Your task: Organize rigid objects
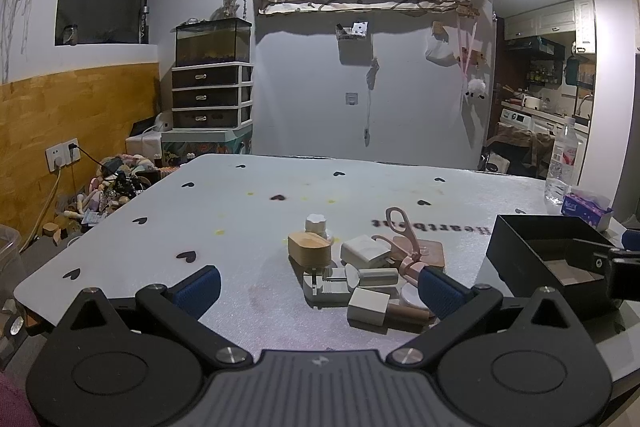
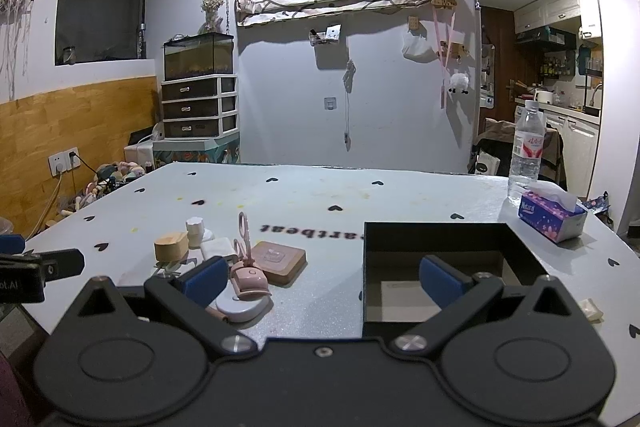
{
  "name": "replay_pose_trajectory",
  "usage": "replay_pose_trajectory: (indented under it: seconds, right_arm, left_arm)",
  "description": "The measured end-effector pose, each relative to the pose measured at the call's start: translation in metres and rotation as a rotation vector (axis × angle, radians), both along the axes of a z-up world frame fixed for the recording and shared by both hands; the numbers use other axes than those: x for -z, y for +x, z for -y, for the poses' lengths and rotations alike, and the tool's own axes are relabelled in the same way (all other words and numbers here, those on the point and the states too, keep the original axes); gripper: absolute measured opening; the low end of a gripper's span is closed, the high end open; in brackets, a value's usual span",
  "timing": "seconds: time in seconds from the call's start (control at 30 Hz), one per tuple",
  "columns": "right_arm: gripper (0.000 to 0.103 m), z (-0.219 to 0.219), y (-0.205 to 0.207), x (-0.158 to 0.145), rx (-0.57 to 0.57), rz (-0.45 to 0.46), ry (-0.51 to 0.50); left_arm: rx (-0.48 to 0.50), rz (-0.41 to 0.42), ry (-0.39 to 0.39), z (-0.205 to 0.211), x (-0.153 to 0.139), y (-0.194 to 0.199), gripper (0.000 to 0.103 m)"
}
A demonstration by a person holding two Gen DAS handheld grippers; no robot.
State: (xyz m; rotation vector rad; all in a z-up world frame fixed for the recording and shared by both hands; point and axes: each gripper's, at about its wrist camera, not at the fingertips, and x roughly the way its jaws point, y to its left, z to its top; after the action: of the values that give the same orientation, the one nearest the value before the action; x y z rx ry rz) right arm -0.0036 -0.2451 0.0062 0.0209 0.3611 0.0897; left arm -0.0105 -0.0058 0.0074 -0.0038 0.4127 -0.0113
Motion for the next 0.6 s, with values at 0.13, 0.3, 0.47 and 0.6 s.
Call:
replay_pose_trajectory:
  seconds: [0.13, 0.3, 0.47, 0.6]
  right_arm:
    - [0.103, 0.0000, -0.0003, -0.0002, 0.000, 0.000, -0.001]
    - [0.103, -0.0001, -0.0007, -0.0001, 0.001, 0.001, -0.001]
    - [0.103, -0.0004, -0.0003, 0.0002, 0.000, 0.001, 0.000]
    - [0.103, -0.0007, -0.0004, 0.0004, 0.000, 0.002, -0.001]
  left_arm:
    - [0.001, 0.000, -0.001, -0.0003, 0.0000, 0.0001, 0.103]
    - [0.001, 0.000, -0.001, -0.0002, -0.0001, 0.0001, 0.103]
    - [0.001, 0.000, -0.001, 0.0000, -0.0003, 0.0000, 0.103]
    - [0.003, 0.004, 0.001, 0.0009, -0.0024, -0.0004, 0.103]
